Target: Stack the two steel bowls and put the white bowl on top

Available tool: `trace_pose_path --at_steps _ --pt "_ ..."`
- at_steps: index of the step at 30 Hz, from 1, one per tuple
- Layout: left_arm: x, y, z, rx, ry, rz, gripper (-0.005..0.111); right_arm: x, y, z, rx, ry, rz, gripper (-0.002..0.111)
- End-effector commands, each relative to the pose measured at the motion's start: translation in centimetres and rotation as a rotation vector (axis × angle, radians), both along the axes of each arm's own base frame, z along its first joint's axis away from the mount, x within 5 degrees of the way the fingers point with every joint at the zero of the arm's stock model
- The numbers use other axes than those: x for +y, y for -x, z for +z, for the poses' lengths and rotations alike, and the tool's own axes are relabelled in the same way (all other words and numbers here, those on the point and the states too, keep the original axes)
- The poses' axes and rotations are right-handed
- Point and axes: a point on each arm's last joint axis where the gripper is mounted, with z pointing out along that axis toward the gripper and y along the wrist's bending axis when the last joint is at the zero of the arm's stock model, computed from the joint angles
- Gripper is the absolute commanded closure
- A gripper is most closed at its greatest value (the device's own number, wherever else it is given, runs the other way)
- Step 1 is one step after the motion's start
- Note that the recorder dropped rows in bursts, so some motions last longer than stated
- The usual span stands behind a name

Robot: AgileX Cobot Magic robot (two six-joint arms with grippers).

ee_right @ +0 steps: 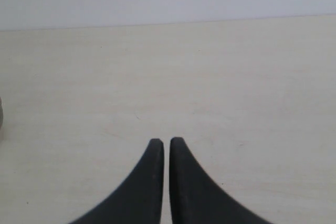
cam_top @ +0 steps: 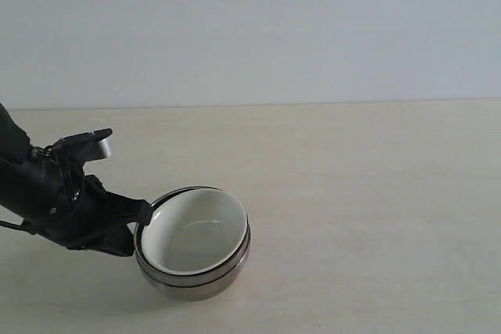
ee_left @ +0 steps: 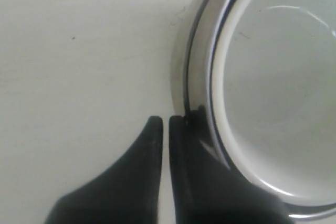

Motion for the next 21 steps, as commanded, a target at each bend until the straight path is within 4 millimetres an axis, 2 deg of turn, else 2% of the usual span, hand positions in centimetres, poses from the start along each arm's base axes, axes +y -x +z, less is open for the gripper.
trace_pose_path --at_steps 1,5,8,11,18,21 --pt "0.3 0.4 0.4 0.000 -0.033 -0.048 0.103 0.0 0.0 -0.1 -0.006 0.007 -0.001 0.108" --pt "0.8 1.4 1.5 -0.027 -0.054 -0.039 0.103 0.0 0.0 -0.1 -0.006 0.007 -0.001 0.108" --pt "1.5 2.8 2.6 -0.126 -0.050 -0.003 0.103 0.0 0.0 -0.1 -0.006 0.007 -0.001 0.108" --pt "2.1 4.6 4.0 -0.244 0.026 0.114 0.103 0.0 0.0 -0.1 -0.006 0.007 -0.001 0.108" --pt "3.6 10.9 6.6 -0.568 0.186 0.317 0.103 0.0 0.0 -0.1 -0.006 0.007 -0.001 0.108" --pt "4.3 13.7 7.1 -0.624 0.265 0.345 0.103 0.0 0.0 -0.1 -0.006 0.007 -0.001 0.108"
